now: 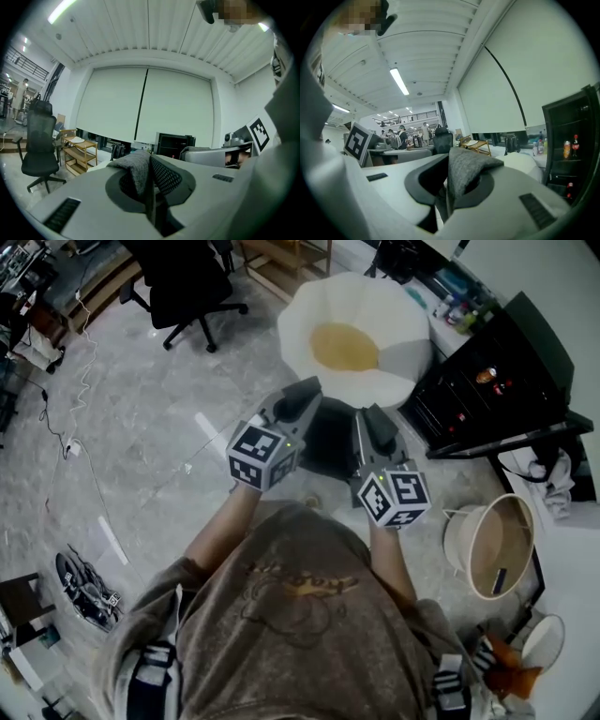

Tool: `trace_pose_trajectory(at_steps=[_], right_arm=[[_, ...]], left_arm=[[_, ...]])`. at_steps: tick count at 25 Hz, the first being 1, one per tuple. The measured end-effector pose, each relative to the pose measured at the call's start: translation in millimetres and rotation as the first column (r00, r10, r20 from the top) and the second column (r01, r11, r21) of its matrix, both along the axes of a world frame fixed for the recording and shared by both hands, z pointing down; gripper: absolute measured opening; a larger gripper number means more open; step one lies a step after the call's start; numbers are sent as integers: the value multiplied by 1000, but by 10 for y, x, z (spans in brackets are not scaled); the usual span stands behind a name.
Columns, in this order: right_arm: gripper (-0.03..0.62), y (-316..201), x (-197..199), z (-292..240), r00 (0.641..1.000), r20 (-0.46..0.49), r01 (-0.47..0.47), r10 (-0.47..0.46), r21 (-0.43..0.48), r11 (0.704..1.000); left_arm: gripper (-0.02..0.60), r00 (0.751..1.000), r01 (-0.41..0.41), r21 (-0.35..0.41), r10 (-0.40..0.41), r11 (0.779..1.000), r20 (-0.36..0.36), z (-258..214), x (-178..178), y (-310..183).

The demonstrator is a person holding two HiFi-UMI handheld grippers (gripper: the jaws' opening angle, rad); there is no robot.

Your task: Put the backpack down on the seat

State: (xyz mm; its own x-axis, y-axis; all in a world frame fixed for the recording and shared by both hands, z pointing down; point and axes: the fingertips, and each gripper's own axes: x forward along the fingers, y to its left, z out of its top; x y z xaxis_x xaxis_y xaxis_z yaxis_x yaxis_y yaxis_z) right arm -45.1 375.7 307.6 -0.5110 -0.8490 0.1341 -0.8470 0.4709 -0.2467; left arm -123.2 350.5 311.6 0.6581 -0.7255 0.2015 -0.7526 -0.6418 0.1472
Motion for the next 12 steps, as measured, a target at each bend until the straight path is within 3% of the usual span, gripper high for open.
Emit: trace_pose_trajectory(at_steps=[12], right_arm=[[28,-446,388,37,1000,-20,7,-7,-5,1000]], left_arm=[[32,1000,-16,2,16,1000,-12,-1,419,-458]])
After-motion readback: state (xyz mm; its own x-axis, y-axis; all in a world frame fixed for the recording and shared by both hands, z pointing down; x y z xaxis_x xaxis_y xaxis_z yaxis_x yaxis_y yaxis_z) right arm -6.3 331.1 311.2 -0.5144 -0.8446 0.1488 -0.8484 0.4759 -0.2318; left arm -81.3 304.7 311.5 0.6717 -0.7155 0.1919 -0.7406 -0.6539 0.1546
